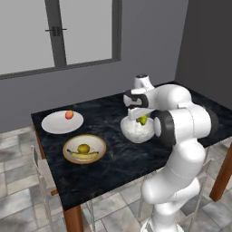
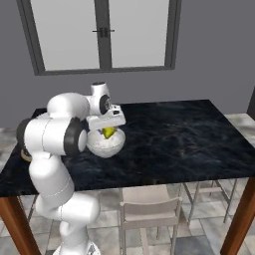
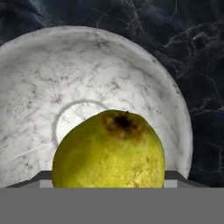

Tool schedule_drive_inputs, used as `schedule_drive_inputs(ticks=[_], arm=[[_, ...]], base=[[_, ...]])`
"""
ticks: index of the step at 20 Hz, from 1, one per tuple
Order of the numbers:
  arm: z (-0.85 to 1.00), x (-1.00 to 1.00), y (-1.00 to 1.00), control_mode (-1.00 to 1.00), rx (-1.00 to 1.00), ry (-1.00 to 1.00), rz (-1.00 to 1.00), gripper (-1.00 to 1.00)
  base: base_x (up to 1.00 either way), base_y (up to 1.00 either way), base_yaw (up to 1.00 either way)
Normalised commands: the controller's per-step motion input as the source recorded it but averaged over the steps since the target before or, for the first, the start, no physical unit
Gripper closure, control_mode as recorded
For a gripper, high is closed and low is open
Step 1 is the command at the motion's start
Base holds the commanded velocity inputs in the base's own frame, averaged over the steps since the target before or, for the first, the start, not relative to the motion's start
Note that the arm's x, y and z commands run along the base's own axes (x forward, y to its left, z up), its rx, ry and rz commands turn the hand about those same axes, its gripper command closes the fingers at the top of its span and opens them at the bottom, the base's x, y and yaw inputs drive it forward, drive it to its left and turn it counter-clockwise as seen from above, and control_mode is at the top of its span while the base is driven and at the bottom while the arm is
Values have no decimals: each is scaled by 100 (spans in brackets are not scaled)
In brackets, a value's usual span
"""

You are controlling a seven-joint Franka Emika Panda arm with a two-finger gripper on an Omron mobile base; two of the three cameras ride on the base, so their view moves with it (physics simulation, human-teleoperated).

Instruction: Take the fruits from the plate on the dining counter and place two fruits in each bowl.

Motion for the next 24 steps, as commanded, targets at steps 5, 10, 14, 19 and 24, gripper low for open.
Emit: schedule_drive_inputs(ticks=[5, 10, 14, 19, 24], arm=[[-50, 13, -21, -100, -7, 5, 0, 100], [-37, 16, -25, -100, -3, 4, 0, 100], [-9, 17, -6, -100, -3, 0, 0, 100], [0, 16, 0, -100, -3, -1, 0, 100], [0, 0, 0, -100, 0, 0, 0, -100]], base=[[0, 0, 0], [0, 0, 0], [0, 0, 0], [0, 0, 0], [0, 0, 0]])
